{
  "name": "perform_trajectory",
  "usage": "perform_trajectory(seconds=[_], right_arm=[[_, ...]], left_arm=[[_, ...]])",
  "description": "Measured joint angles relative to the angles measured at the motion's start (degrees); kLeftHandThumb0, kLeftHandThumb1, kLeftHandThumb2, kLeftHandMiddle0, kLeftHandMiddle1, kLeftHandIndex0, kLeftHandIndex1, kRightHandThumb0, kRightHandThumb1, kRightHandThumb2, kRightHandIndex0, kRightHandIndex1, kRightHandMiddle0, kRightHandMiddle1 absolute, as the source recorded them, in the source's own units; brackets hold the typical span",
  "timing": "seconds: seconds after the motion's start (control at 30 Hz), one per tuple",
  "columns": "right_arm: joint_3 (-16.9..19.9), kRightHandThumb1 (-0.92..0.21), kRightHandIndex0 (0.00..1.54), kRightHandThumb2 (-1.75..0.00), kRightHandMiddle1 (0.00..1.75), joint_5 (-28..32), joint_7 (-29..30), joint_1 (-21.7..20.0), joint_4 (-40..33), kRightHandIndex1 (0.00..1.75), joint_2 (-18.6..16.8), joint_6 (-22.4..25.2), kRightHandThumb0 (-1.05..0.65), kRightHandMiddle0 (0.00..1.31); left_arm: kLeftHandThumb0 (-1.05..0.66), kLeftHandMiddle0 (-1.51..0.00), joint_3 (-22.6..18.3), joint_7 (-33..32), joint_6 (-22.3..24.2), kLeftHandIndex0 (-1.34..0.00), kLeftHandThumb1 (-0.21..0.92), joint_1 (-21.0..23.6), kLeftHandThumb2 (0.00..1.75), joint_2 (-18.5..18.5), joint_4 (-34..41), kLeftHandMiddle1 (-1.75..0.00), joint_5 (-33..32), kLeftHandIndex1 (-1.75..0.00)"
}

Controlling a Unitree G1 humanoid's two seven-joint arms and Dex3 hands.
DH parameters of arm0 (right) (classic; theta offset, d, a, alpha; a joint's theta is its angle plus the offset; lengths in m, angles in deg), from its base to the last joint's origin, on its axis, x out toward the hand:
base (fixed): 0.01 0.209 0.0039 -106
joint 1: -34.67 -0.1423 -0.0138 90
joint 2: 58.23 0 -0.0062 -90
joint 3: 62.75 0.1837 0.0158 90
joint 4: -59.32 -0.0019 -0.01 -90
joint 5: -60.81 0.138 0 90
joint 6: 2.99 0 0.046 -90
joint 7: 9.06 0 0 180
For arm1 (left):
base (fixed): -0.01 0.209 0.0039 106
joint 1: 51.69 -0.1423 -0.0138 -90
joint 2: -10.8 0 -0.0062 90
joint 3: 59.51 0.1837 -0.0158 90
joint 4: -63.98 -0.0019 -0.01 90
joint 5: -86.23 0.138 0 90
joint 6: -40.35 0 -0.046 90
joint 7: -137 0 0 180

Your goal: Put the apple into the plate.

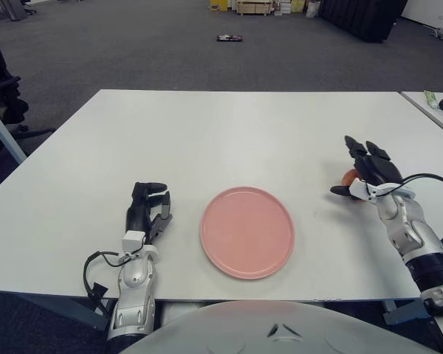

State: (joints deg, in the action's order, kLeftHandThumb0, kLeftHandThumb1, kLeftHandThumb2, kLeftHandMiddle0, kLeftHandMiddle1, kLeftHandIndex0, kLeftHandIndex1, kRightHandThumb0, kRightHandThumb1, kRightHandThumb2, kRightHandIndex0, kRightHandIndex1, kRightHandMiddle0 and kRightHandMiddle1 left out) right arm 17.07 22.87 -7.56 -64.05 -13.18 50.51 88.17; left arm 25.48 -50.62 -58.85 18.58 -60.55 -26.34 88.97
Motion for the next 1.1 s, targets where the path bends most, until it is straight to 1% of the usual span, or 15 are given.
perform_trajectory(seconds=[0.17, 0.4, 0.73, 0.87, 1.1], right_arm=[[-1.49, -0.61, 0.0, -0.45, 0.0, 0.43, -2.24, -2.22, 4.71, 0.0, -0.02, -0.83, -0.96, 0.0], [-2.19, -0.6, 0.0, -0.47, 0.0, 0.85, -3.59, -6.09, 10.78, 0.0, 0.01, -0.88, -0.94, 0.0], [-2.42, -0.54, 0.0, -0.55, 0.0, 1.76, -4.2, -8.29, 15.04, 0.0, -0.03, 0.56, -0.87, 0.0], [-2.43, -0.53, 0.0, -0.56, 0.0, 2.35, -4.46, -9.07, 16.2, 0.0, -0.08, 1.63, -0.87, 0.0], [-2.62, -0.56, 0.0, -0.58, 0.0, 3.04, -4.67, -11.79, 20.64, 0.0, -0.26, 3.92, -0.88, 0.0]], left_arm=[[-0.35, -0.38, 0.01, 0.0, 0.01, -0.2, 0.91, -0.02, 0.54, 0.0, 0.1, -1.55, -0.03, -1.75], [-0.35, -0.39, -0.04, 0.0, 0.21, -0.2, 0.91, -0.17, 0.54, -0.07, 0.26, -1.55, -0.04, -1.75], [-0.35, -0.4, -0.24, 0.0, 0.65, -0.2, 0.91, -0.27, 0.54, -0.24, 0.58, -1.52, -0.04, -1.75], [-0.35, -0.41, -0.38, 0.0, 0.99, -0.2, 0.91, -0.27, 0.55, -0.28, 0.73, -1.51, -0.05, -1.75], [-0.35, -0.43, -0.43, 0.0, 1.58, -0.23, 0.86, -0.39, 0.61, -0.32, 1.14, -1.51, -0.04, -1.75]])
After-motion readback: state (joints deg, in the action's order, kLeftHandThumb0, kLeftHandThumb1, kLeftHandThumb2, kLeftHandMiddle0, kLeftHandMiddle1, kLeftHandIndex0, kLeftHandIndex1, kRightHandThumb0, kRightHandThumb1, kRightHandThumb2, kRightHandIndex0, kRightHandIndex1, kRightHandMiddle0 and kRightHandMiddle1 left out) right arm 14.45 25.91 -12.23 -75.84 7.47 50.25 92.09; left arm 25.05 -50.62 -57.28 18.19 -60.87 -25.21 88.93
